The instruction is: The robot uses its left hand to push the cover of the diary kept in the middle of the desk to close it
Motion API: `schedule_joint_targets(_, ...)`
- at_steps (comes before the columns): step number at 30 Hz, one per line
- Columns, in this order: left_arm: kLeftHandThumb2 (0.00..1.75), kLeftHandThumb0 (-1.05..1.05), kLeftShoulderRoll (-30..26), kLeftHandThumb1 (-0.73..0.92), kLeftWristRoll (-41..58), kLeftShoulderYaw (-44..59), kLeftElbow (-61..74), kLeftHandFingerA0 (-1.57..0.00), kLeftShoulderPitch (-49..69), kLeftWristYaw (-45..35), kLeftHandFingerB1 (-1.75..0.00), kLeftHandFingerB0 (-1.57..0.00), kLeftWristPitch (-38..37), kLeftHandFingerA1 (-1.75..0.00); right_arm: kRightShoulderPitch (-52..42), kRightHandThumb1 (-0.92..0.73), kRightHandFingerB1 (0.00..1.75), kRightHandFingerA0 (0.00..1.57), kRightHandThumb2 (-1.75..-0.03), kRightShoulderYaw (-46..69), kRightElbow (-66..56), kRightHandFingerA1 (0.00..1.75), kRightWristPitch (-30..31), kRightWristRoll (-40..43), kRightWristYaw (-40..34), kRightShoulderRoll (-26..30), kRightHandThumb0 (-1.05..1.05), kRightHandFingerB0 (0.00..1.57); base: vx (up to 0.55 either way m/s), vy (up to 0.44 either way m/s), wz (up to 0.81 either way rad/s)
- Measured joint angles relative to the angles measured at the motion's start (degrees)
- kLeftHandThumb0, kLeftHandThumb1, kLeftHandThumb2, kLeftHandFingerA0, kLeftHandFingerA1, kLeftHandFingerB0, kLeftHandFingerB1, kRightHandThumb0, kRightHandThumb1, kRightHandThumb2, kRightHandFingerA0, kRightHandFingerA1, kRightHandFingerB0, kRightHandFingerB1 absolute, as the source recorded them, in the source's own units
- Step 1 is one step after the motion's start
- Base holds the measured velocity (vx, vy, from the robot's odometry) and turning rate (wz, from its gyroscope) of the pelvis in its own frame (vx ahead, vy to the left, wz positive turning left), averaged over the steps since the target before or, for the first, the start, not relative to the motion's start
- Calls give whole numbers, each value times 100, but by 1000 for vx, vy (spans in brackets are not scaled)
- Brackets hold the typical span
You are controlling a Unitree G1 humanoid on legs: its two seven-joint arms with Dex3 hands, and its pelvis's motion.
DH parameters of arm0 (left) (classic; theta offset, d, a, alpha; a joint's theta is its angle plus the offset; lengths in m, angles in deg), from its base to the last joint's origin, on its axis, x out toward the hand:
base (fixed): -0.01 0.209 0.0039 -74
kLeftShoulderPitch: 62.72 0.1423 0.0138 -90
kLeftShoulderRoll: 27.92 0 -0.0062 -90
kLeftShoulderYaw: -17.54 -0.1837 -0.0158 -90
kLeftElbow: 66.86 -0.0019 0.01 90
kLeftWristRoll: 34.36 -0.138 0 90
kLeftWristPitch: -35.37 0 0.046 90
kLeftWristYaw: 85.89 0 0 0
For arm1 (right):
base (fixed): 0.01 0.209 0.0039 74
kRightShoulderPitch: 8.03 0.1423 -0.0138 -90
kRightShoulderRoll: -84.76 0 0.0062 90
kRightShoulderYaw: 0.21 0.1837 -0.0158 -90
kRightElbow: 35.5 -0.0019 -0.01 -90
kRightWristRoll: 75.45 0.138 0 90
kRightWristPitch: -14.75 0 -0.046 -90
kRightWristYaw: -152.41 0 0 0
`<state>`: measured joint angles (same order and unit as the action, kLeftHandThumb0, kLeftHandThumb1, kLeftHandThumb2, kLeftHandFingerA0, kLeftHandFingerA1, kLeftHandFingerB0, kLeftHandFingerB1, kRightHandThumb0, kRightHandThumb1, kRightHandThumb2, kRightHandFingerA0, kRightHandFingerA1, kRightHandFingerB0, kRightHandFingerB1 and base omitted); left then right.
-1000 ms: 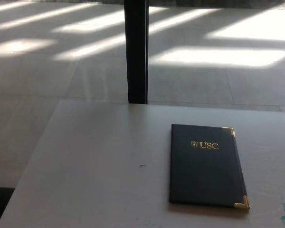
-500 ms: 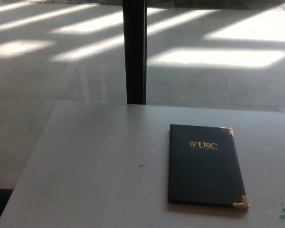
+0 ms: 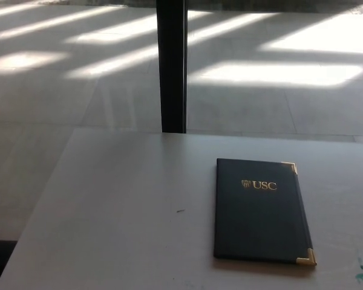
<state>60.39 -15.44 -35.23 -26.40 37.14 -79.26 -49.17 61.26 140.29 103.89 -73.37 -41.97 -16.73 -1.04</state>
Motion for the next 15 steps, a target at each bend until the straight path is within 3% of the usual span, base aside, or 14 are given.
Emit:
schedule_joint_targets(2, 74, -96, -20, 92, 5, 5, -50, -70, -21, -21, -65, -54, -23, -74, 4, -87, 55, 61, -66, -1, 12, 75, -1, 0, -26, 0, -92, 57, 0, 0, 0)
schedule_joint_targets(3, 73, -96, -30, 92, 9, 8, -59, -68, -30, -25, -66, -57, -24, -73, 6, -86, 56, 65, -66, -3, 25, 75, -3, 1, -31, 0, -93, 60, 0, 0, 0)
schedule_joint_targets(4, 113, -95, -35, 72, 11, 8, -58, -67, -35, -30, -70, -57, -25, -76, 6, -86, 55, 64, -66, -5, 42, 74, -4, 2, -31, 0, -92, 58, 0, 0, 0)
schedule_joint_targets(7, 111, -95, -36, 72, 11, -5, -35, -68, -24, -38, -70, -58, -28, -77, -4, -86, 55, 69, -66, -6, -4, 76, -3, 14, -40, -17, -93, 59, 0, 0, 0)
schedule_joint_targets(8, 74, -98, -37, 92, 10, -9, -37, -72, -24, -43, -65, -59, -34, -75, -8, -85, 55, 71, -67, -7, -24, 76, -3, 15, -46, -23, -93, 59, 0, 0, 0)
schedule_joint_targets(13, 74, -97, -37, 92, -1, -41, -37, -66, -18, -51, -63, -51, -69, -73, -15, -86, 55, 60, -65, -12, -40, 76, -3, 27, -78, -44, -91, 56, 0, 0, 0)
schedule_joint_targets(15, 73, -96, -37, 92, 0, -50, -23, -62, -20, -76, -62, -51, -74, -71, -6, -86, 53, 62, -65, -12, -38, 75, -3, 41, -76, -43, -91, 55, 0, 0, 0)
